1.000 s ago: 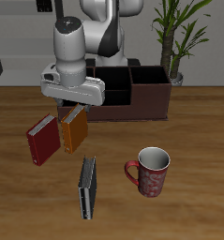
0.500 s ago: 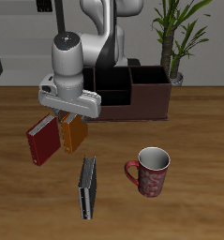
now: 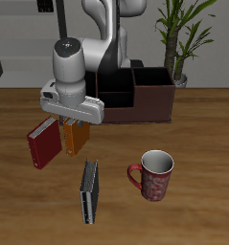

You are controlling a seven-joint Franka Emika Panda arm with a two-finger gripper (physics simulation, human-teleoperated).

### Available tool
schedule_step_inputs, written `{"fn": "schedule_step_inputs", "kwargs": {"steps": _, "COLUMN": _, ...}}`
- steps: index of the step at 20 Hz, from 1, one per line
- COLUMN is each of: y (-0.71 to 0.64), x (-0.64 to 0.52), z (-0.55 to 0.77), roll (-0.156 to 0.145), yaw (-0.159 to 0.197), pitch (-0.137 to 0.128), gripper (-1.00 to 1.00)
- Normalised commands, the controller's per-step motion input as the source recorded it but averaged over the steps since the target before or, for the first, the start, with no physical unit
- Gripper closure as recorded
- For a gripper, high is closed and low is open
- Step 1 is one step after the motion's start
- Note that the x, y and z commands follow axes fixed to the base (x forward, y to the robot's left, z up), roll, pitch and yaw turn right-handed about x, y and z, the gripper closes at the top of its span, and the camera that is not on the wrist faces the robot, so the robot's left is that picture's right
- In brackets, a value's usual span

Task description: Place the orange book into the back desk caddy's left compartment

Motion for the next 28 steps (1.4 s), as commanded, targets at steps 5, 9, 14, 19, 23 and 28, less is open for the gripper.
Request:
{"fn": "schedule_step_inputs", "kwargs": {"steps": 5, "y": 0.10, "x": -0.05, "z": 0.31, "roll": 0.021, "yaw": 0.020, "pitch": -0.031, "gripper": 1.00}}
{"fn": "schedule_step_inputs", "kwargs": {"steps": 9, "y": 0.13, "x": -0.15, "z": 0.57, "roll": 0.016, "yaw": 0.053, "pitch": -0.062, "gripper": 1.00}}
{"fn": "schedule_step_inputs", "kwargs": {"steps": 14, "y": 0.04, "x": -0.20, "z": 0.78, "roll": 0.005, "yaw": 0.059, "pitch": -0.070, "gripper": 1.00}}
{"fn": "schedule_step_inputs", "kwargs": {"steps": 19, "y": -0.03, "x": -0.28, "z": 0.85, "roll": -0.018, "yaw": 0.077, "pitch": -0.087, "gripper": 1.00}}
{"fn": "schedule_step_inputs", "kwargs": {"steps": 23, "y": -0.02, "x": -0.34, "z": 0.66, "roll": -0.017, "yaw": 0.063, "pitch": -0.057, "gripper": 1.00}}
{"fn": "schedule_step_inputs", "kwargs": {"steps": 28, "y": -0.07, "x": -0.43, "z": 0.61, "roll": -0.029, "yaw": 0.072, "pitch": -0.033, "gripper": 1.00}}
